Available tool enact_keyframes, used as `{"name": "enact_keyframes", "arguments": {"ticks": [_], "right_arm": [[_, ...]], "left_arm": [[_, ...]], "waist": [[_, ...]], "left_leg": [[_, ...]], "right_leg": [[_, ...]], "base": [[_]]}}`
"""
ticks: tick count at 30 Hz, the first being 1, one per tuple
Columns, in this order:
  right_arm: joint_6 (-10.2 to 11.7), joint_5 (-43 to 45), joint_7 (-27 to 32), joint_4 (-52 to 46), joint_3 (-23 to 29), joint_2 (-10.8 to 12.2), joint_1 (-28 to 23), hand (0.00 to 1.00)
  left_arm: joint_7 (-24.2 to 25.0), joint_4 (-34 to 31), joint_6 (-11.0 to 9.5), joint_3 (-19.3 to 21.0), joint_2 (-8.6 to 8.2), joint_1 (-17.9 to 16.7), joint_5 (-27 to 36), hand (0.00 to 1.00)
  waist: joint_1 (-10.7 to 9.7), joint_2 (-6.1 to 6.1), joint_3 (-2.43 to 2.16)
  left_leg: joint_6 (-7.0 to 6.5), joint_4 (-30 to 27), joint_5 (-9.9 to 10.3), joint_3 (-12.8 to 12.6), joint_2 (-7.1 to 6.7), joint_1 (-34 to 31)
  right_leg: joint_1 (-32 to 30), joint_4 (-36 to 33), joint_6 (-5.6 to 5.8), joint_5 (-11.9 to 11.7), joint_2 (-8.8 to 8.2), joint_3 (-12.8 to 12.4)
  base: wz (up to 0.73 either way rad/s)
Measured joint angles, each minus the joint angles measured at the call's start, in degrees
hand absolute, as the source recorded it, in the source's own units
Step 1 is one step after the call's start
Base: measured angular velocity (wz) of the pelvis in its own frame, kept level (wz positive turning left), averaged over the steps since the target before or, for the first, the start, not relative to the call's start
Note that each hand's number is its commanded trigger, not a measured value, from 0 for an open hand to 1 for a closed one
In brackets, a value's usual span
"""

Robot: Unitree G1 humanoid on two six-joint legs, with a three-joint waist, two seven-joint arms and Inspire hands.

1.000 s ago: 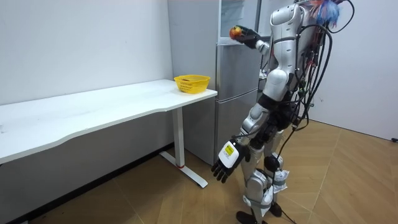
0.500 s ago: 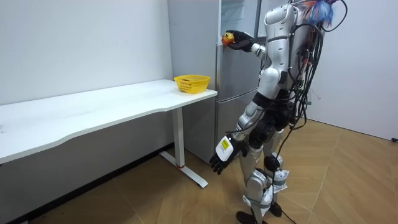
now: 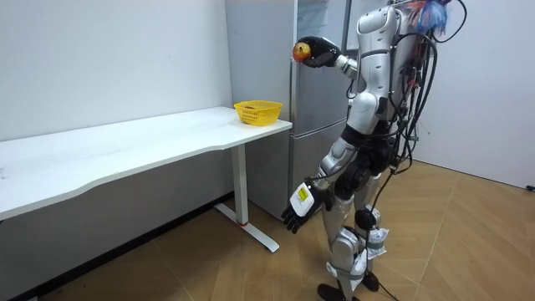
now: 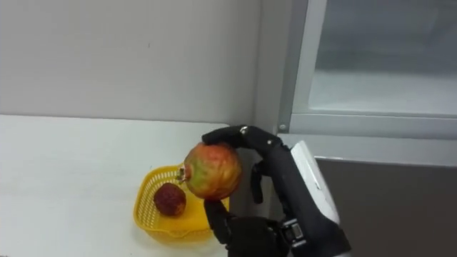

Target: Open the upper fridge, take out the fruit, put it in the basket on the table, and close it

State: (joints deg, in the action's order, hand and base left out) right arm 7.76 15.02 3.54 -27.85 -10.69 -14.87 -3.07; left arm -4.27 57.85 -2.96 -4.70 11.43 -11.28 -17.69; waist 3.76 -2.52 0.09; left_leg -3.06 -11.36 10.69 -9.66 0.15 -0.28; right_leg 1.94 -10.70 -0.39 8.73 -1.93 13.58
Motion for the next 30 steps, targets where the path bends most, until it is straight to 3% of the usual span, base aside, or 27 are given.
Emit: {"name": "enact_keyframes", "arguments": {"ticks": [3,7,9,17,22,24,30], "right_arm": [[0.27,2.80,-0.52,1.65,-0.10,-0.57,1.59,1.00],[0.28,4.40,-0.58,4.80,-0.10,-1.87,6.64,1.00],[0.27,4.61,-0.95,6.22,0.31,-3.67,9.17,1.00],[-0.13,9.57,-1.03,14.26,0.61,-4.59,16.20,1.00],[-0.35,10.51,-1.02,17.80,0.58,-5.34,20.51,1.00],[-0.44,11.02,-1.01,20.17,0.57,-5.34,22.66,1.00],[-1.35,13.14,-1.14,24.72,0.51,-5.35,24.29,1.00]], "left_arm": [[1.35,0.01,0.02,-0.01,1.21,-0.02,0.30,0.00],[1.61,0.01,0.04,0.11,1.55,0.64,-0.02,0.00],[1.64,0.01,0.09,0.77,1.53,0.53,-1.55,0.00],[4.88,0.02,1.39,2.08,1.67,0.55,-3.23,0.00],[4.87,0.03,2.22,2.09,1.56,0.32,-3.22,0.00],[4.85,0.03,2.68,1.94,1.49,0.41,-3.24,0.00],[5.39,0.05,2.99,1.84,1.60,0.41,-3.28,0.00]], "waist": [[0.27,-1.15,0.26],[1.09,-2.31,0.83],[1.60,-2.64,0.63],[2.53,-3.33,0.17],[3.21,-3.27,0.27],[3.60,-3.12,0.53],[5.14,-3.67,0.80]], "left_leg": [[0.10,-0.02,-0.06,0.39,0.02,0.02],[0.11,-0.25,0.01,0.65,-0.04,-0.32],[0.05,-0.25,0.07,0.94,-0.12,-0.36],[0.08,-0.16,0.02,2.37,-0.18,-0.07],[0.09,-0.07,0.01,3.21,-0.34,-0.19],[0.10,-0.08,0.00,3.61,-0.43,-0.21],[0.08,-0.03,-0.01,3.70,-0.54,-0.27]], "right_leg": [[0.17,-0.01,0.00,0.00,0.05,0.00],[0.04,0.05,-0.02,-0.01,0.12,0.01],[0.06,0.03,-0.01,-0.01,0.05,0.14],[0.96,0.11,0.04,-0.02,-0.08,2.35],[1.04,0.13,0.06,-0.01,-0.07,2.74],[1.04,0.16,0.07,0.00,-0.07,2.88],[1.09,0.15,0.07,0.00,-0.14,3.04]], "base": [[0.06],[0.01],[0.07],[0.11],[0.08],[0.05],[0.00]]}}
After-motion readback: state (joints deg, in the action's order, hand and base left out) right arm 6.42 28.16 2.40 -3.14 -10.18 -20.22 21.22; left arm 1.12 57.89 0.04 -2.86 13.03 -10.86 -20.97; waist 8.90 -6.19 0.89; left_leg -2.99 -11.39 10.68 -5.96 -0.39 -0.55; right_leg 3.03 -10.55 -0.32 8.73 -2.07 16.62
